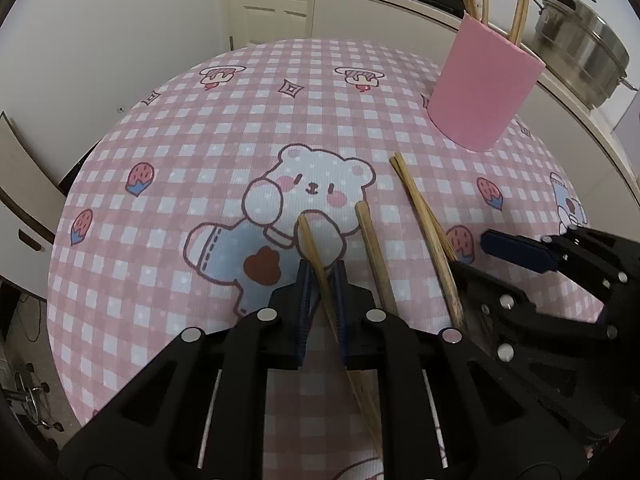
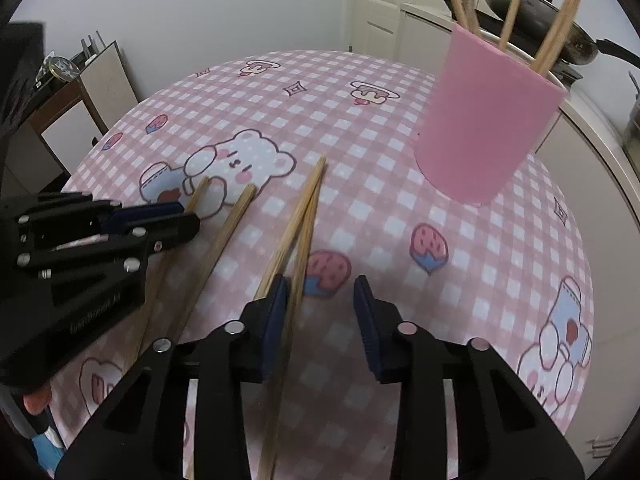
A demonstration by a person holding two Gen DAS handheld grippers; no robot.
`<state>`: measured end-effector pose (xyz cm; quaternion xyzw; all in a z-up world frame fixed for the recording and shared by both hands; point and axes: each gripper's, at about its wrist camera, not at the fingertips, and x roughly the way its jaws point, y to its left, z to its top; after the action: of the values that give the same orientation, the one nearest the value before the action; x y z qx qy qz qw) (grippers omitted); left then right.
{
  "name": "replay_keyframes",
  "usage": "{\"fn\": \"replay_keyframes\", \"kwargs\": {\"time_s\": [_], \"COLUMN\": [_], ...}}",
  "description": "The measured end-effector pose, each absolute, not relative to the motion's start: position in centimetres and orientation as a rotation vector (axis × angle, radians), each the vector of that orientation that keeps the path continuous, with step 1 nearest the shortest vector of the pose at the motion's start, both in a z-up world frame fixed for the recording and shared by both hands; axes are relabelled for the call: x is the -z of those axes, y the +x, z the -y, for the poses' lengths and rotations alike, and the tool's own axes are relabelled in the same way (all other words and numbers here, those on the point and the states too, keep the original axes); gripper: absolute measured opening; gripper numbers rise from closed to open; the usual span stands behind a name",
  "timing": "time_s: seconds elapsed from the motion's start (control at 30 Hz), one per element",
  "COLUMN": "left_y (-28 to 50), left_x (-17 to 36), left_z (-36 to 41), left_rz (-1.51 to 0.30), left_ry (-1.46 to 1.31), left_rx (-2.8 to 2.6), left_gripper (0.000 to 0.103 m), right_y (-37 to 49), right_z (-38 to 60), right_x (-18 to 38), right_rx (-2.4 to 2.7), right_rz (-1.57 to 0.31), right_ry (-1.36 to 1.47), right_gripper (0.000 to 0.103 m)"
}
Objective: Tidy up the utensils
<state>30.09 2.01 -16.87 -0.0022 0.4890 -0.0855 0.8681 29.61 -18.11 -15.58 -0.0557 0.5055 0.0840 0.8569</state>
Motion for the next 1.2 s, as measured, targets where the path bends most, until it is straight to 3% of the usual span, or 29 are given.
{"fn": "replay_keyframes", "kwargs": {"time_s": [0.2, 0.27, 0.67, 1.2], "left_y": [30.6, 30.7, 29.3, 23.5], "left_x": [17.0, 17.0, 14.7, 4.1], "left_z": [-2.1, -2.2, -2.3, -0.5], "left_rz": [-1.015, -1.012, -0.967, -0.681], "left_ry": [-0.028, -0.040, -0.113, -0.057], "left_rx": [0.186, 0.186, 0.230, 0.262], "left_gripper": [0.010, 0.010, 0.007, 0.006], "right_y": [31.3, 31.8, 30.3, 25.8], "right_z": [17.5, 17.6, 20.4, 22.2], "right_x": [15.6, 15.6, 12.6, 4.4], "right_rx": [-0.185, -0.186, -0.211, -0.241], "right_rz": [-1.062, -1.055, -0.964, -0.723], "right_ry": [-0.134, -0.125, 0.049, 0.124], "right_gripper": [0.018, 0.007, 0.005, 0.005]}}
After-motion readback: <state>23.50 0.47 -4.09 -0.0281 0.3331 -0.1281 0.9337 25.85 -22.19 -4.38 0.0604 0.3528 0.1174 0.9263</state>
